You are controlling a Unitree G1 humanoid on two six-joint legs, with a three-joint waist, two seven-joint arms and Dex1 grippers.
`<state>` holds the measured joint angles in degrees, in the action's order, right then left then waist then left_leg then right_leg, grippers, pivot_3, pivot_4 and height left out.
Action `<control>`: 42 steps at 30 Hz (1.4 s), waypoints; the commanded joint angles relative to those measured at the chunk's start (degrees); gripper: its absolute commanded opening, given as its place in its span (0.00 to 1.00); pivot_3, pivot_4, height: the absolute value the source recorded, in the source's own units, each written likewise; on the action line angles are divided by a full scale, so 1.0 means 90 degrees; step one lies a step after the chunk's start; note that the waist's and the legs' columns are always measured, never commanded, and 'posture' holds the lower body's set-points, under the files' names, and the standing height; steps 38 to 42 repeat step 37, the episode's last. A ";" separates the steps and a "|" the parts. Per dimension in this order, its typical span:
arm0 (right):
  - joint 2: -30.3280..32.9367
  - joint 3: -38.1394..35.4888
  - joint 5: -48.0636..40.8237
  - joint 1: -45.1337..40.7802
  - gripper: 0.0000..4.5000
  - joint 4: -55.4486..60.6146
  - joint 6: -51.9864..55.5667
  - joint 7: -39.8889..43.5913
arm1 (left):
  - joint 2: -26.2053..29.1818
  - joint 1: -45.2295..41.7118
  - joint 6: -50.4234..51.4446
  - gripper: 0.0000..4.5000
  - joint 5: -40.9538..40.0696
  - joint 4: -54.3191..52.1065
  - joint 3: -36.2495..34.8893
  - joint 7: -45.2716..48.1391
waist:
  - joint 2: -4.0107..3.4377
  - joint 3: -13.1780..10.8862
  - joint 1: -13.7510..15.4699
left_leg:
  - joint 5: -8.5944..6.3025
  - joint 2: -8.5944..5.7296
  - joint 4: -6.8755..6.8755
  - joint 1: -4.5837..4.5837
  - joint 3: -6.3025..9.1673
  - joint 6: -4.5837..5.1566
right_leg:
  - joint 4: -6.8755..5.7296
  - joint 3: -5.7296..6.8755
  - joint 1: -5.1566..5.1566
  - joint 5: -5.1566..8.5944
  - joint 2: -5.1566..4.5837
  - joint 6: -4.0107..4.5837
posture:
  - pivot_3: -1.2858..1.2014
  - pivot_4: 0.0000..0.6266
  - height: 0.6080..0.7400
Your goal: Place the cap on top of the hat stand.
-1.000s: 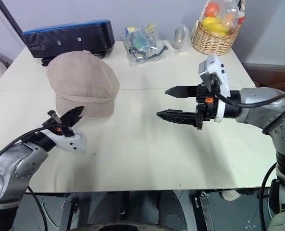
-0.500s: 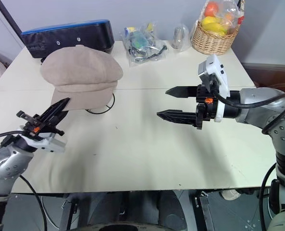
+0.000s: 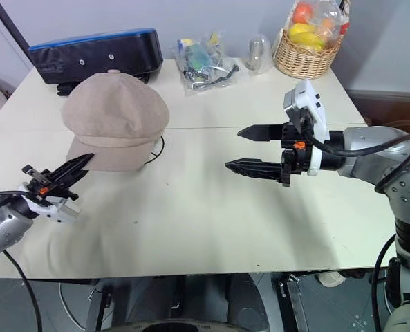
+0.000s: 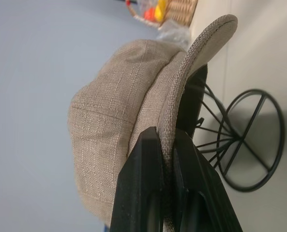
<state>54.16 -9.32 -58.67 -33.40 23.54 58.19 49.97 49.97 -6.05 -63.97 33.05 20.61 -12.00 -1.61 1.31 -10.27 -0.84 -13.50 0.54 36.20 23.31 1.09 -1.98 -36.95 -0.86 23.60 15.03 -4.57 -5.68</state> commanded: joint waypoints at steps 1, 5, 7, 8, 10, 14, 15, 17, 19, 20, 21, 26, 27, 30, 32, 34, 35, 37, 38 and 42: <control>0.0019 -0.0181 -0.0102 -0.0091 1.00 0.0137 -0.0072 0.0041 | 0.0192 -0.0110 -0.0152 0.16 -0.0150 0.0147 0.0093 -0.0047 | 0.0000 0.0000 0.0004 | 0.0000 0.0000 0.0000 0.0000 0.0000 0.0000 | -0.0001 0.0000 0.0001 0.0000 0.0000 0.0000 | 0.52 0.24 1.00; -0.0005 -0.0138 -0.0026 -0.0081 1.00 0.0127 -0.0139 0.0050 | 0.0269 -0.0027 -0.0090 0.54 -0.0315 0.0115 0.0074 -0.0022 | 0.0000 0.0000 0.0014 | 0.0000 0.0001 0.0000 0.0000 -0.0001 0.0000 | -0.0001 0.0000 0.0000 0.0000 -0.0002 0.0000 | 0.52 0.24 1.00; -0.0021 -0.0119 -0.0002 -0.0080 1.00 0.0116 -0.0157 0.0057 | 0.0304 0.0084 -0.0024 0.76 -0.0380 0.0051 0.0010 -0.0007 | 0.0000 0.0000 0.0014 | 0.0000 0.0001 0.0001 0.0000 -0.0001 0.0000 | -0.0001 0.0000 0.0000 0.0000 -0.0003 0.0000 | 0.52 0.24 1.00; -0.0029 -0.0094 0.0028 -0.0098 1.00 0.0083 -0.0177 0.0078 | 0.0335 0.0213 0.0052 0.89 -0.0437 -0.0032 -0.0031 0.0047 | 0.0000 0.0000 0.0014 | 0.0000 0.0001 0.0000 0.0000 -0.0001 0.0000 | -0.0001 0.0000 0.0001 0.0000 -0.0004 0.0000 | 0.52 0.24 1.00; -0.0047 -0.0035 0.0109 -0.0119 1.00 0.0012 -0.0237 0.0135 | 0.0431 0.0587 0.0337 1.00 -0.0820 -0.0239 -0.0058 0.0344 | 0.0000 0.0000 -0.0002 | 0.0000 0.0001 0.0000 0.0000 -0.0001 0.0000 | -0.0001 -0.0001 0.0002 0.0000 -0.0006 0.0001 | 0.52 0.24 1.00; -0.0076 0.0077 0.0311 -0.0113 1.00 -0.0140 -0.0384 0.0322 | 0.0640 0.1614 0.1371 1.00 -0.2168 -0.0948 -0.0155 0.1327 | -0.0001 -0.0001 -0.0015 | 0.0000 0.0012 -0.0005 -0.0001 0.0006 0.0000 | -0.0002 -0.0009 0.0008 0.0000 -0.0013 0.0010 | 0.52 0.24 1.00; -0.0081 0.0111 0.0367 -0.0125 1.00 -0.0194 -0.0420 0.0379 | 0.0682 0.1901 0.1680 1.00 -0.2520 -0.1189 -0.0269 0.1565 | -0.0003 -0.0002 -0.0012 | 0.0000 0.0015 -0.0005 -0.0001 0.0009 0.0000 | -0.0001 -0.0009 0.0010 0.0006 -0.0012 0.0028 | 0.52 0.24 1.00; -0.0085 0.0152 0.0447 -0.0133 1.00 -0.0269 -0.0476 0.0467 | 0.0729 0.2305 0.2216 1.00 -0.2974 -0.1570 -0.0433 0.1967 | -0.0003 -0.0002 -0.0009 | 0.0000 0.0016 -0.0005 0.0000 0.0011 -0.0001 | 0.0000 -0.0010 0.0011 0.0007 -0.0013 0.0037 | 0.52 0.24 1.00; -0.0089 0.0210 0.0572 -0.0152 1.00 -0.0387 -0.0556 0.0583 | 0.0831 0.2825 0.2928 1.00 -0.3617 -0.1949 -0.0786 0.2522 | -0.0003 -0.0002 0.0011 | 0.0000 0.0016 -0.0004 0.0000 0.0011 -0.0001 | 0.0002 -0.0011 0.0011 0.0008 -0.0015 0.0040 | 0.52 0.24 1.00; -0.0078 0.0231 0.0627 -0.0160 1.00 -0.0441 -0.0595 0.0648 | 0.0906 0.3028 0.3256 1.00 -0.4019 -0.2063 -0.1011 0.2835 | -0.0003 -0.0002 0.0005 | -0.0001 0.0017 -0.0003 0.0003 0.0011 -0.0001 | 0.0006 -0.0010 0.0012 0.0008 -0.0014 0.0043 | 0.52 0.24 1.00; -0.0048 0.0243 0.0670 -0.0185 1.00 -0.0498 -0.0626 0.0735 | 0.1010 0.3210 0.4119 1.00 -0.4713 -0.2193 -0.1264 0.3319 | -0.0003 -0.0002 0.0002 | -0.0001 0.0017 -0.0003 0.0003 0.0010 -0.0001 | 0.0009 -0.0010 0.0010 0.0008 -0.0013 0.0045 | 0.52 0.24 1.00; 0.0128 0.0165 0.0665 -0.0475 1.00 -0.0814 -0.0600 0.1265 | 0.1440 0.3270 0.7925 1.00 -0.8146 -0.2501 -0.2830 0.5463 | -0.0014 -0.0012 0.0004 | -0.0001 0.0020 -0.0002 0.0005 0.0011 -0.0001 | 0.0011 -0.0002 0.0015 0.0009 0.0002 0.0050 | 0.52 0.24 1.00; 0.0171 0.0150 0.0634 -0.0564 1.00 -0.0917 -0.0554 0.1377 | 0.1582 0.3243 0.8563 1.00 -0.8580 -0.2440 -0.3179 0.5900 | -0.0014 -0.0012 -0.0002 | -0.0001 0.0019 -0.0002 0.0006 0.0008 -0.0001 | 0.0011 -0.0002 0.0017 0.0009 0.0008 0.0050 | 0.52 0.24 1.00; 0.0275 0.0127 0.0588 -0.0720 1.00 -0.1163 -0.0488 0.1680 | 0.1829 0.3266 0.9612 1.00 -0.9105 -0.2356 -0.3939 0.6860 | -0.0011 -0.0015 -0.0024 | -0.0001 0.0018 -0.0004 0.0008 -0.0012 -0.0001 | 0.0016 -0.0002 0.0019 0.0010 0.0019 0.0049 | 0.52 0.24 1.00; 0.0292 0.0121 0.0630 -0.0867 1.00 -0.1385 -0.0497 0.1803 | 0.1961 0.3205 0.9977 1.00 -0.9143 -0.2120 -0.4346 0.7349 | -0.0012 -0.0016 -0.0030 | -0.0001 0.0017 -0.0006 0.0008 -0.0019 -0.0001 | 0.0018 -0.0004 0.0020 0.0010 0.0020 0.0049 | 0.52 0.24 1.00; 0.0258 0.0137 0.0755 -0.1046 1.00 -0.1687 -0.0561 0.1856 | 0.2157 0.3019 1.0364 1.00 -0.9196 -0.1885 -0.4718 0.7744 | -0.0010 -0.0017 -0.0035 | -0.0001 0.0016 -0.0008 0.0008 -0.0024 -0.0001 | 0.0017 -0.0009 0.0025 0.0010 0.0023 0.0049 | 0.52 0.24 1.00; 0.0229 0.0154 0.0817 -0.1108 1.00 -0.1815 -0.0589 0.1862 | 0.2237 0.2912 1.0497 1.00 -0.9192 -0.1791 -0.4837 0.7921 | -0.0009 -0.0018 -0.0036 | -0.0001 0.0013 -0.0007 0.0009 -0.0027 -0.0001 | 0.0015 -0.0010 0.0028 0.0010 0.0029 0.0049 | 0.52 0.24 1.00; 0.0187 0.0170 0.0884 -0.1171 1.00 -0.1969 -0.0599 0.1884 | 0.2305 0.2694 1.0661 1.00 -0.9087 -0.1722 -0.4910 0.8050 | -0.0009 -0.0018 -0.0036 | -0.0001 0.0015 -0.0007 0.0011 -0.0030 -0.0001 | 0.0014 -0.0016 0.0035 0.0009 0.0036 0.0050 | 0.52 0.24 1.00; 0.0187 0.0170 0.0884 -0.1171 1.00 -0.1969 -0.0599 0.1884 | 0.2305 0.2694 1.0661 1.00 -0.9087 -0.1722 -0.4910 0.8050 | -0.0009 -0.0018 -0.0036 | -0.0001 0.0015 -0.0007 0.0011 -0.0030 -0.0001 | 0.0014 -0.0016 0.0035 0.0009 0.0036 0.0050 | 0.52 0.24 1.00; 0.0187 0.0170 0.0884 -0.1171 1.00 -0.1969 -0.0599 0.1884 | 0.2305 0.2694 1.0661 1.00 -0.9087 -0.1722 -0.4910 0.8050 | -0.0009 -0.0018 -0.0036 | -0.0001 0.0015 -0.0007 0.0011 -0.0030 -0.0001 | 0.0014 -0.0016 0.0035 0.0009 0.0036 0.0050 | 0.52 0.24 1.00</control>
